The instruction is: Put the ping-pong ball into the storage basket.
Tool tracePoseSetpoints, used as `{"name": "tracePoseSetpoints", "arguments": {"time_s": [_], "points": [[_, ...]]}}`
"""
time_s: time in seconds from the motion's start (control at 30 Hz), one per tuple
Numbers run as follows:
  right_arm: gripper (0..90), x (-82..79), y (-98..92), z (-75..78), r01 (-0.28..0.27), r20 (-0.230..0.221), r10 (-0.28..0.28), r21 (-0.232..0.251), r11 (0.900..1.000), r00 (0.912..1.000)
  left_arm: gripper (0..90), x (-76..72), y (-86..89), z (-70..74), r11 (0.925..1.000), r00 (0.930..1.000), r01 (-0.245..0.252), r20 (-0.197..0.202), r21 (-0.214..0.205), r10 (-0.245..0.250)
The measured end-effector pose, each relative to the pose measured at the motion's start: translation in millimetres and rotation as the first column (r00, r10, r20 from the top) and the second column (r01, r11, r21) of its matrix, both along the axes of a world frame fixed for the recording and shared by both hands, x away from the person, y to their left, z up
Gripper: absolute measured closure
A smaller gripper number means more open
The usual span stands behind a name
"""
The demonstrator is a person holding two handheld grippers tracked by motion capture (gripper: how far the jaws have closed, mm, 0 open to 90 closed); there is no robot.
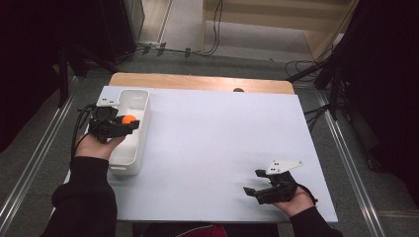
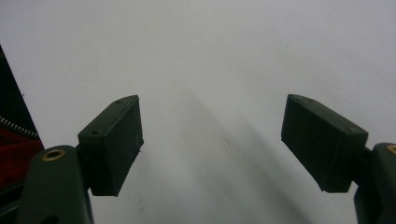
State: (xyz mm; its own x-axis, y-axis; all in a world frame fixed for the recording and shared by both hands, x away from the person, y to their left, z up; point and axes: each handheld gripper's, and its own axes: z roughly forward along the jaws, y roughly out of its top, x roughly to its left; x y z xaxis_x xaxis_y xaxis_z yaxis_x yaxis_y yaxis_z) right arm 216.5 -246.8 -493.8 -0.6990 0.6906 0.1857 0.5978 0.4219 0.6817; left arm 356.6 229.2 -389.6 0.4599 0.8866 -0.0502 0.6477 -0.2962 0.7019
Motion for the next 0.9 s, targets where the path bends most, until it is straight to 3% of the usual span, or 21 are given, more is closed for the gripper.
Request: {"name": "tracePoseSetpoints", "arguments": {"time_s": [0.3, 0.9], "points": [[19.3, -0.1, 0.1, 0.0, 0.001, -0.001, -0.001, -0.001, 1.0, 1.0, 49.9, 2.2, 3.3, -4.4, 0.9997, 0.9997, -0.023, -0.002, 0.0, 0.023], [19.3, 0.0, 0.1, 0.1, 0.001, -0.001, -0.001, 0.0, 1.0, 1.0, 49.8, 8.1, 4.0, -19.4, 0.9988, 0.998, -0.039, -0.048, 0.031, 0.04]]}}
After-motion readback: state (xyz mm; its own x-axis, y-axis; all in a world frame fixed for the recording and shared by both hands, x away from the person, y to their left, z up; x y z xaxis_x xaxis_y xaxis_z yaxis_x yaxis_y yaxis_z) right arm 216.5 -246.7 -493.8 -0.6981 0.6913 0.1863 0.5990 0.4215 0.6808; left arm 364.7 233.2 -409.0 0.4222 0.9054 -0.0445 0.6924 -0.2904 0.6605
